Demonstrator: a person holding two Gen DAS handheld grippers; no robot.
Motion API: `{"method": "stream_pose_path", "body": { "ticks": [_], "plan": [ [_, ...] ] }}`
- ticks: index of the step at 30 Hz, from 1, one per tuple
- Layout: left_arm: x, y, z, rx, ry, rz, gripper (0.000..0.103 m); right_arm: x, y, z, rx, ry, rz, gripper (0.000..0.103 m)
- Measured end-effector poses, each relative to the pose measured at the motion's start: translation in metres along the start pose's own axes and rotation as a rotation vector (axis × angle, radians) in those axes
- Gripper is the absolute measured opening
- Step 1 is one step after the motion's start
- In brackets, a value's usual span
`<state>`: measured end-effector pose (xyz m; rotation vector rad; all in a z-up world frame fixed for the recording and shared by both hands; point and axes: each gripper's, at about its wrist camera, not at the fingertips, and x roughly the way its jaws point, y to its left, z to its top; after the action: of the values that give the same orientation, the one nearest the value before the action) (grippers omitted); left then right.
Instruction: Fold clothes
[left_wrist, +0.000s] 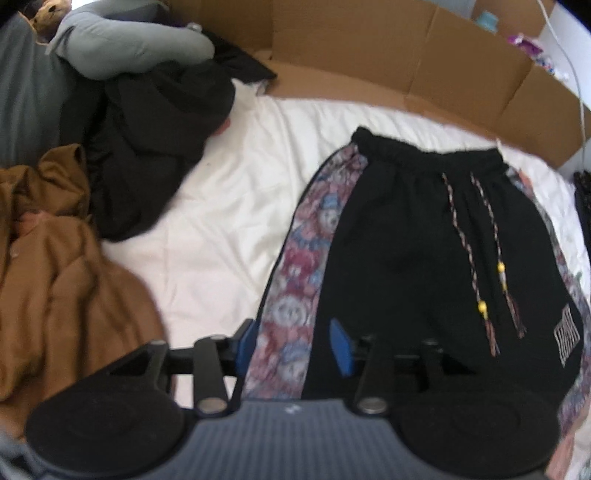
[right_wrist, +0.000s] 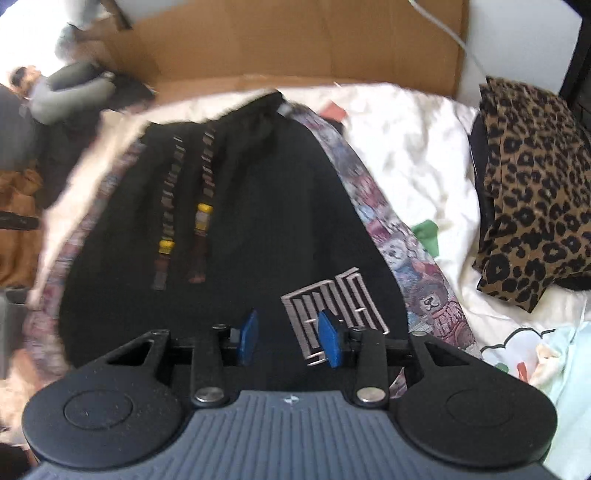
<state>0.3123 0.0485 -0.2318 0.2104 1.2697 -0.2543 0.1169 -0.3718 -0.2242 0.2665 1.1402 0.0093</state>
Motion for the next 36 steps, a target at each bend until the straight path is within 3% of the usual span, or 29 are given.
{"method": "stream_pose_path", "body": {
  "ticks": [4, 8, 14, 19, 23, 29, 36],
  "plan": [
    [-0.032, -0.002, -0.007, 0.019, 0.033, 0.030, 0.047, -0.057, 0.017, 0.016, -0.061, -0.014, 0.005, 0.051],
    [-0.064, -0.008, -0.017, 0.030, 0.014, 0.033, 0.048, -0.103, 0.026, 0.031, -0.085, -0.021, -0.025, 0.059],
    [-0.090, -0.010, -0.035, -0.033, -0.006, 0.040, 0.051, -0.146, 0.025, 0.034, -0.013, -0.054, -0.070, 0.059],
    [-0.099, -0.010, -0.043, -0.055, -0.012, 0.058, 0.055, -0.157, 0.029, 0.012, 0.094, -0.071, -0.081, 0.059],
    [-0.108, -0.013, -0.052, -0.062, -0.051, 0.032, 0.066, -0.163, 0.044, -0.008, 0.132, -0.108, -0.070, 0.059],
    [-0.111, -0.030, -0.078, 0.090, 0.004, 0.017, 0.067, -0.167, 0.066, -0.037, 0.185, -0.144, -0.040, 0.059],
    [-0.107, -0.028, -0.105, 0.147, 0.070, 0.003, 0.068, -0.146, 0.095, -0.073, 0.190, -0.091, -0.049, 0.059]
  ]
}}
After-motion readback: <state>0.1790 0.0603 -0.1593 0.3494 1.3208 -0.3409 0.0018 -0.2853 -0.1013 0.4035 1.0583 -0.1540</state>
